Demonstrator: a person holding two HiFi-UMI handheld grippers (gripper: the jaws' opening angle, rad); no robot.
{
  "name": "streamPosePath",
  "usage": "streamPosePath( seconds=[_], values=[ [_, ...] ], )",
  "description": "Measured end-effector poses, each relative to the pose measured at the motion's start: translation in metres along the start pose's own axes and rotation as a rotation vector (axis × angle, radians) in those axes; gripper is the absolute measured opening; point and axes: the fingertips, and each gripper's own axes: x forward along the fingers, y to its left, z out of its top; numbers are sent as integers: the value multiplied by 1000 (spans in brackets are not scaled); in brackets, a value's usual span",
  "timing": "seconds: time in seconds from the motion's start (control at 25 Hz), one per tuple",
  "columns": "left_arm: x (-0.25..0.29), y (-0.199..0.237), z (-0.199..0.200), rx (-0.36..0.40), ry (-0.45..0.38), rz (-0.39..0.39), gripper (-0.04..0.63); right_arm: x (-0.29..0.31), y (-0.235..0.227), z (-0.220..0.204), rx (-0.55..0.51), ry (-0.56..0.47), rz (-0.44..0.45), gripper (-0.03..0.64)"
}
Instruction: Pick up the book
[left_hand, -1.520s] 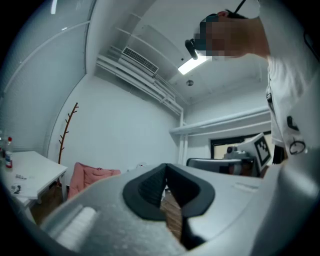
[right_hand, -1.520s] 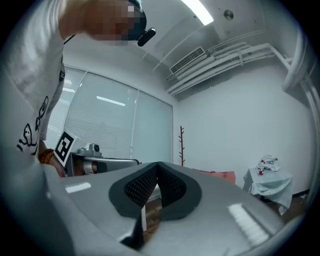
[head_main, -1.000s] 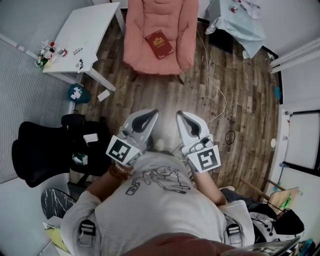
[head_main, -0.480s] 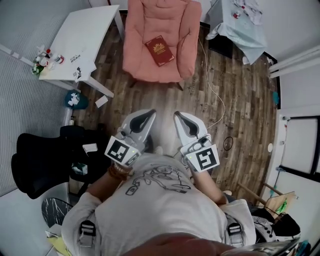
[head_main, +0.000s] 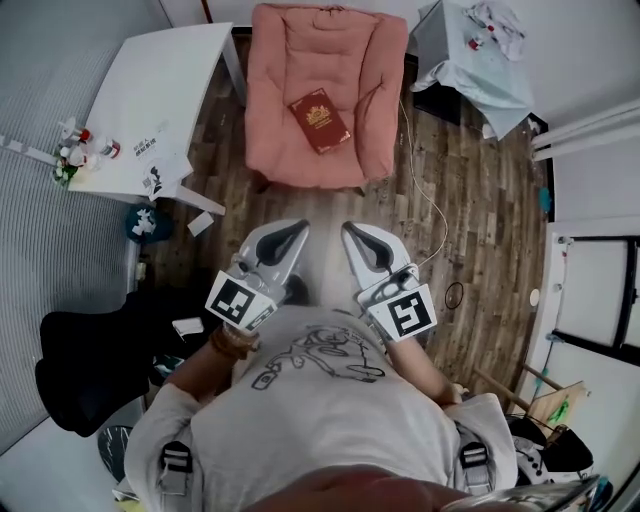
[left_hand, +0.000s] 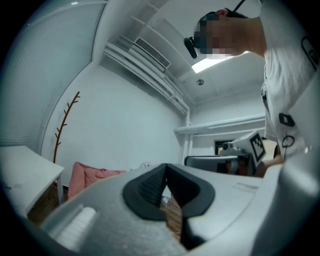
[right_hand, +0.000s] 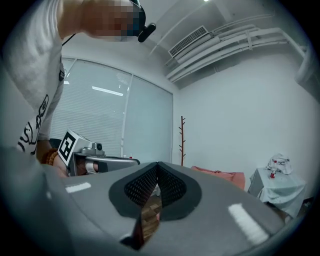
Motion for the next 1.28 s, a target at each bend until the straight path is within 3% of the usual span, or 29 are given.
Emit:
streamPosePath(
  seconds=[0.24, 0.44, 1.0, 1.28],
  values=[
    [8, 67, 15, -20, -25, 1, 3, 65, -14, 4, -2, 0, -10, 6],
    [15, 98, 17, -19, -23, -15, 3, 97, -24, 0, 15, -4, -27, 6],
    [53, 134, 4, -69, 7, -19, 3, 127, -67, -14, 67, 3, -53, 6],
    [99, 155, 1, -55, 28, -6, 3, 146, -118, -11, 73, -24, -44, 6]
  ],
)
